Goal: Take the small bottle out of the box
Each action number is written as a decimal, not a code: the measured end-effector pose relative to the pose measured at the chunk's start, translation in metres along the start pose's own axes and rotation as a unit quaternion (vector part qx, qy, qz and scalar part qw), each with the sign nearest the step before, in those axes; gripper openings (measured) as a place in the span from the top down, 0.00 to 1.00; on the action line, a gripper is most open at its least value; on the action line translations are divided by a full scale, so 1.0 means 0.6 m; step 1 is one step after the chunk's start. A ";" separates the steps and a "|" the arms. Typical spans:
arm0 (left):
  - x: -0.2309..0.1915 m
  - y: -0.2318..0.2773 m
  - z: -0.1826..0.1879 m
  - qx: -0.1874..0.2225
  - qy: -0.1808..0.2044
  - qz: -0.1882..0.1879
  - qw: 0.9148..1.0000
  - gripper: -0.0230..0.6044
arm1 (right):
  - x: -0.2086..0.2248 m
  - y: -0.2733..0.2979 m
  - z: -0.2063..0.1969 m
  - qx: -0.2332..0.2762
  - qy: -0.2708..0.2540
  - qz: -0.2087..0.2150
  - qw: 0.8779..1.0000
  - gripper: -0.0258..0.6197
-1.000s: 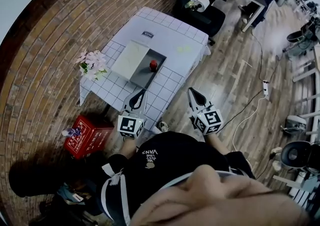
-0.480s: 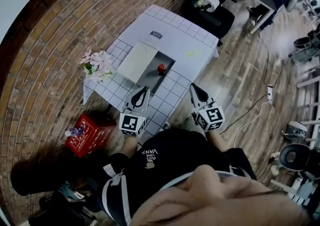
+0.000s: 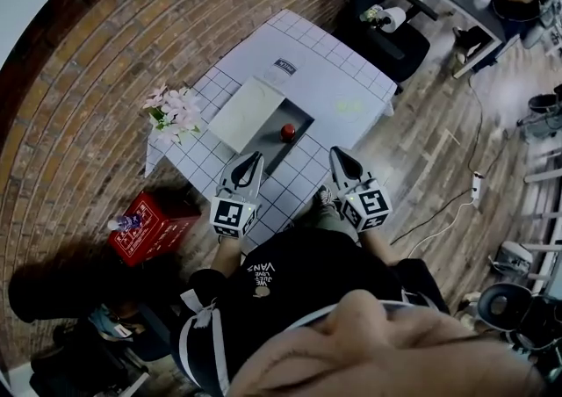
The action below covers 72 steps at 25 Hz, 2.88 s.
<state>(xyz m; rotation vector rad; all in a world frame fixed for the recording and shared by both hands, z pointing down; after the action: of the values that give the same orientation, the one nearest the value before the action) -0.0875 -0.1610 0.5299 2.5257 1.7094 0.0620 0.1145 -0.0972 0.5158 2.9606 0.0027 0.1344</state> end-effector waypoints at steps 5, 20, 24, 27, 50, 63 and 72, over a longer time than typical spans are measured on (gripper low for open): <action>-0.006 0.029 -0.004 -0.010 -0.004 0.026 1.000 0.94 | 0.018 0.041 0.003 -0.009 -0.011 0.042 0.999 0.97; -0.020 0.116 -0.062 -0.056 -0.045 0.064 0.995 0.76 | 0.047 0.127 0.007 -0.038 -0.028 0.126 0.991 0.97; -0.025 0.137 -0.073 -0.068 -0.051 0.069 0.994 0.70 | 0.058 0.141 0.010 -0.046 -0.025 0.128 0.990 0.97; -0.031 0.153 -0.087 -0.081 -0.051 0.068 0.993 0.66 | 0.071 0.153 0.007 -0.046 -0.027 0.132 0.990 0.97; -0.055 0.239 -0.174 -0.186 -0.109 0.112 0.970 0.55 | 0.122 0.211 -0.013 -0.062 -0.031 0.164 0.984 0.97; -0.066 0.268 -0.195 -0.241 -0.121 0.121 0.955 0.55 | 0.146 0.231 -0.029 -0.079 -0.025 0.179 0.980 0.97; -0.072 0.280 -0.217 -0.263 -0.132 0.133 0.946 0.55 | 0.168 0.244 -0.036 -0.081 -0.024 0.190 0.978 0.97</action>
<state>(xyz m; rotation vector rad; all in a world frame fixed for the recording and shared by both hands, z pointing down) 0.0406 -0.2560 0.6766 2.2166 1.0672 0.1660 0.2122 -0.2363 0.5717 2.7650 -0.5554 0.1080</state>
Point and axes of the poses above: the fingertips, and each gripper's own axes: y forward along the fingers, x to its right, z out of its top, the point moved 4 cm from there along -y, backward along the fingers, and after that the axes turned 12 degrees about -z, right-handed, at the moved point
